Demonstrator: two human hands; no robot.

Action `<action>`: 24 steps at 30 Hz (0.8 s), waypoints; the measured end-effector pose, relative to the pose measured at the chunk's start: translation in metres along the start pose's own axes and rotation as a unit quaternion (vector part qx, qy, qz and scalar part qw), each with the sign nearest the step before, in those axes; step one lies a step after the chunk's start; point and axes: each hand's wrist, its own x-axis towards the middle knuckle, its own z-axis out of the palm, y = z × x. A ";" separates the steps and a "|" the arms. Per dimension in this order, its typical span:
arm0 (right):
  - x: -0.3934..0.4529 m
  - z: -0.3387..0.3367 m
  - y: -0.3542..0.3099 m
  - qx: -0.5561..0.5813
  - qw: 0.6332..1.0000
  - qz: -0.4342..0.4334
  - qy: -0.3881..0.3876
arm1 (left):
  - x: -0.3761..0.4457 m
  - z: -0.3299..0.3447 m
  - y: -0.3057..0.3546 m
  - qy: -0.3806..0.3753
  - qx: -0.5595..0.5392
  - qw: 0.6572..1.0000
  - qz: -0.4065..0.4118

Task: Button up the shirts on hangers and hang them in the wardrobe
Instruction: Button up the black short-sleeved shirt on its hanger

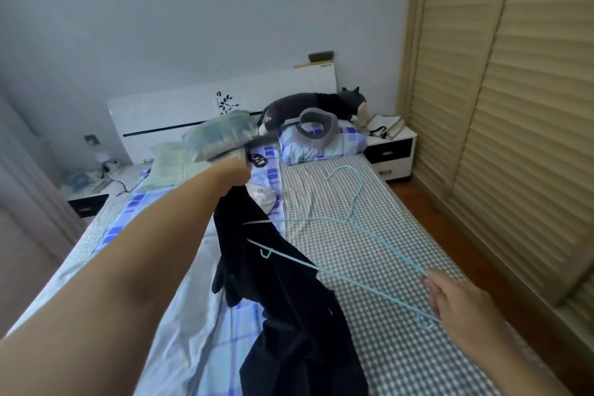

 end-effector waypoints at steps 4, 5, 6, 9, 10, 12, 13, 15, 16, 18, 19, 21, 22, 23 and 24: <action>-0.012 0.002 0.006 0.067 0.998 0.015 0.006 | -0.007 0.012 -0.023 -0.088 0.028 0.995 -0.041; -0.012 0.004 0.008 0.069 0.997 0.015 -0.004 | -0.013 0.016 -0.027 -0.095 0.074 0.992 -0.035; -0.012 0.007 0.008 0.067 0.997 0.017 -0.024 | -0.017 0.021 -0.031 -0.087 0.112 0.989 -0.036; -0.011 0.019 0.005 0.075 0.994 0.017 -0.079 | -0.017 0.044 -0.042 -0.038 0.208 0.977 -0.034; -0.011 0.022 0.003 0.078 0.994 0.012 -0.081 | -0.019 0.048 -0.043 -0.009 0.225 0.974 -0.037; -0.013 0.028 0.002 0.083 0.994 0.002 -0.075 | -0.024 0.049 -0.044 0.027 0.250 0.968 -0.025; -0.013 0.030 0.001 0.085 0.993 0.002 -0.077 | -0.025 0.050 -0.047 0.033 0.261 0.965 -0.011; -0.011 0.032 -0.001 0.085 0.993 -0.002 -0.078 | -0.027 0.052 -0.053 0.045 0.242 0.969 -0.001; -0.010 0.034 -0.001 0.085 0.993 -0.005 -0.077 | -0.027 0.054 -0.058 0.052 0.216 0.975 -0.004; -0.009 0.038 -0.003 0.090 0.993 -0.012 -0.080 | -0.036 0.050 -0.065 0.057 0.158 0.985 -0.031; -0.010 0.040 -0.005 0.094 0.992 -0.018 -0.081 | -0.039 0.048 -0.067 0.055 0.143 0.988 -0.035; -0.011 0.046 -0.008 0.092 0.993 -0.032 -0.068 | -0.050 0.036 -0.064 0.047 0.089 0.994 -0.053; -0.012 0.048 -0.009 0.093 0.994 -0.032 -0.056 | -0.051 0.031 -0.062 0.038 0.065 0.995 -0.060; -0.013 0.050 -0.010 0.098 0.994 -0.026 -0.046 | -0.051 0.028 -0.062 0.020 0.052 0.997 -0.060; -0.014 0.050 -0.011 0.105 0.994 -0.016 -0.038 | -0.051 0.025 -0.062 0.012 0.049 0.997 -0.057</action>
